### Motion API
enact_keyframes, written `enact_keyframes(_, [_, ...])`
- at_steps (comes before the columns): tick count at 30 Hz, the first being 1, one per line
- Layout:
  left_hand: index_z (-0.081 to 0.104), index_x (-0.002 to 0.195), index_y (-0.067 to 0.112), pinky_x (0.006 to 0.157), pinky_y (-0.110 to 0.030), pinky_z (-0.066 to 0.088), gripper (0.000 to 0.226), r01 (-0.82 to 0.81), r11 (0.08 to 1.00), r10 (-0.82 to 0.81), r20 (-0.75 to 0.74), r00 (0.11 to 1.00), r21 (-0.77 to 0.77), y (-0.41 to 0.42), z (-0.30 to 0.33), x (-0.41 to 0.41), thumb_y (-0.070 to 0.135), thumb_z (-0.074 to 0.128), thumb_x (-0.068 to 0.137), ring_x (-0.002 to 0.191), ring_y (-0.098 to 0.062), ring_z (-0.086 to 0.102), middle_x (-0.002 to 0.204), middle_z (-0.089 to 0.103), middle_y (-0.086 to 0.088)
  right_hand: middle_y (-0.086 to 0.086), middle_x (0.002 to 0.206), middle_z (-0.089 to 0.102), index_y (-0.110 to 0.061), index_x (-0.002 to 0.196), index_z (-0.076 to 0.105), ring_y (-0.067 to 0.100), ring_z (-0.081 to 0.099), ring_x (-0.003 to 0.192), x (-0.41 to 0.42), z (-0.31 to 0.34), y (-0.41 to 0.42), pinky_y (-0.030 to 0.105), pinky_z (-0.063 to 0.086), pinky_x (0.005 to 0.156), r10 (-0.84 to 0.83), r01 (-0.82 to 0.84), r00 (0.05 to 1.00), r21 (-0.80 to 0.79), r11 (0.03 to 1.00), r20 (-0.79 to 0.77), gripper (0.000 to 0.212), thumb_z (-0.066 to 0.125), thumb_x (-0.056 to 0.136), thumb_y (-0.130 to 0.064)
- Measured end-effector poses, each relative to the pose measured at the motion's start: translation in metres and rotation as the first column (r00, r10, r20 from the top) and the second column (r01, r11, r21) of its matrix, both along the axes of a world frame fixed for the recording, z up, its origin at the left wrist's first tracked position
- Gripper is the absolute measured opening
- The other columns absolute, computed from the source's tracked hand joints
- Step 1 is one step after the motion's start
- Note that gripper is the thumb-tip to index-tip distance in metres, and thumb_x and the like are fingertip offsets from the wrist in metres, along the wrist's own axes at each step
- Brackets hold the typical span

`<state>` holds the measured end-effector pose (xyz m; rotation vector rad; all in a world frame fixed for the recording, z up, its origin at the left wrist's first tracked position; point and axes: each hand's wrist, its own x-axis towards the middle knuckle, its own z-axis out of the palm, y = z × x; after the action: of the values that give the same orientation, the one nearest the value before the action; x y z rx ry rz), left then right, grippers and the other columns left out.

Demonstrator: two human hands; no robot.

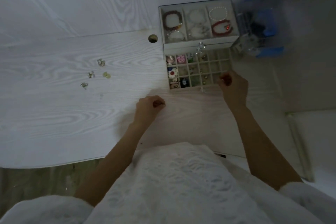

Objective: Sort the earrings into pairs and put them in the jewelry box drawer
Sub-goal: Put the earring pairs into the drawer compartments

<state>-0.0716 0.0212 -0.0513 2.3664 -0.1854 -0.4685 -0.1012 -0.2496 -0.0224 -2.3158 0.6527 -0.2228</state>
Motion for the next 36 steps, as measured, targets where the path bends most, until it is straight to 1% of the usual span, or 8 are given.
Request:
enact_keyframes(6, [0.073, 0.088, 0.015, 0.075, -0.021, 0.053, 0.011, -0.042, 0.992, 0.058, 0.129, 0.99, -0.122, -0.025, 0.018, -0.002, 0.013, 0.072, 0.077, 0.075, -0.01, 0.065, 0.087, 0.073, -0.002, 0.019, 0.089, 0.065, 0.0, 0.085, 0.066, 0.029, 0.059, 0.082, 0.018, -0.015, -0.016, 0.023, 0.035, 0.067, 0.137, -0.143, 0.988, -0.089, 0.986, -0.071, 0.009, 0.067, 0.079, -0.007])
enact_keyframes(11, [0.072, 0.091, 0.011, 0.069, -0.009, 0.048, 0.013, 0.065, 0.966, 0.002, 0.257, 0.966, -0.251, -0.067, 0.036, 0.016, 0.009, 0.071, 0.079, 0.073, -0.006, 0.061, 0.086, 0.068, 0.001, 0.02, 0.097, 0.064, -0.003, 0.097, 0.069, 0.029, 0.059, 0.087, 0.016, -0.018, -0.026, 0.024, 0.039, 0.072, 0.224, -0.229, 0.969, -0.04, 0.973, -0.102, 0.017, 0.066, 0.082, -0.01])
enact_keyframes(15, [0.072, 0.09, 0.012, 0.068, -0.007, 0.045, 0.012, 0.179, 0.965, -0.114, 0.303, 0.946, -0.194, -0.113, 0.035, 0.039, 0.011, 0.071, 0.079, 0.071, -0.007, 0.06, 0.085, 0.071, -0.003, 0.018, 0.098, 0.062, -0.004, 0.096, 0.067, 0.033, 0.054, 0.09, 0.004, -0.018, -0.038, 0.035, 0.044, 0.074, 0.183, -0.203, 0.977, -0.204, 0.958, -0.111, 0.015, 0.062, 0.085, -0.012])
enact_keyframes(18, [0.072, 0.09, 0.014, 0.072, -0.023, 0.053, 0.012, 0.238, 0.959, -0.18, 0.323, 0.929, -0.15, -0.154, 0.03, 0.055, 0.014, 0.071, 0.078, 0.075, -0.012, 0.064, 0.087, 0.072, -0.005, 0.013, 0.09, 0.066, -0.009, 0.091, 0.069, 0.034, 0.055, 0.087, -0.005, -0.021, -0.041, 0.038, 0.043, 0.074, 0.194, -0.219, 0.974, -0.287, 0.933, -0.114, 0.017, 0.056, 0.085, -0.018])
enact_keyframes(21, [0.072, 0.092, 0.009, 0.072, -0.026, 0.049, 0.013, 0.289, 0.955, -0.251, 0.335, 0.908, -0.066, -0.184, 0.029, 0.065, 0.013, 0.069, 0.08, 0.078, -0.024, 0.066, 0.089, 0.072, -0.012, 0.009, 0.087, 0.068, -0.012, 0.09, 0.069, 0.032, 0.056, 0.087, -0.008, -0.021, -0.038, 0.037, 0.044, 0.072, 0.193, -0.211, 0.977, -0.283, 0.936, -0.091, 0.024, 0.048, 0.084, -0.023])
enact_keyframes(29, [0.071, 0.099, 0.009, 0.077, -0.041, 0.053, 0.02, 0.379, 0.916, -0.402, 0.305, 0.863, 0.135, -0.203, 0.017, 0.083, 0.018, 0.065, 0.083, 0.082, -0.032, 0.066, 0.093, 0.071, -0.017, 0.008, 0.085, 0.067, -0.011, 0.087, 0.068, 0.031, 0.054, 0.089, -0.007, -0.024, -0.04, 0.035, 0.042, 0.072, 0.171, -0.188, 0.981, -0.265, 0.946, -0.088, 0.01, 0.061, 0.081, -0.015])
enact_keyframes(32, [0.069, 0.102, 0.008, 0.075, -0.042, 0.054, 0.022, 0.377, 0.917, -0.398, 0.316, 0.861, 0.126, -0.2, 0.015, 0.081, 0.018, 0.067, 0.082, 0.082, -0.033, 0.066, 0.091, 0.071, -0.017, 0.008, 0.086, 0.067, -0.011, 0.087, 0.068, 0.031, 0.054, 0.089, -0.007, -0.025, -0.041, 0.036, 0.043, 0.073, 0.175, -0.191, 0.981, -0.278, 0.942, -0.082, 0.008, 0.063, 0.082, -0.014])
enact_keyframes(36, [0.069, 0.097, 0.01, 0.064, -0.035, 0.056, 0.016, 0.396, 0.917, -0.368, 0.469, 0.803, 0.041, -0.186, 0.021, 0.073, 0.017, 0.064, 0.084, 0.073, -0.027, 0.067, 0.086, 0.071, -0.012, 0.008, 0.085, 0.067, -0.011, 0.088, 0.068, 0.031, 0.055, 0.088, -0.008, -0.025, -0.04, 0.036, 0.043, 0.073, 0.183, -0.197, 0.98, -0.312, 0.929, -0.073, 0.009, 0.062, 0.082, -0.015])
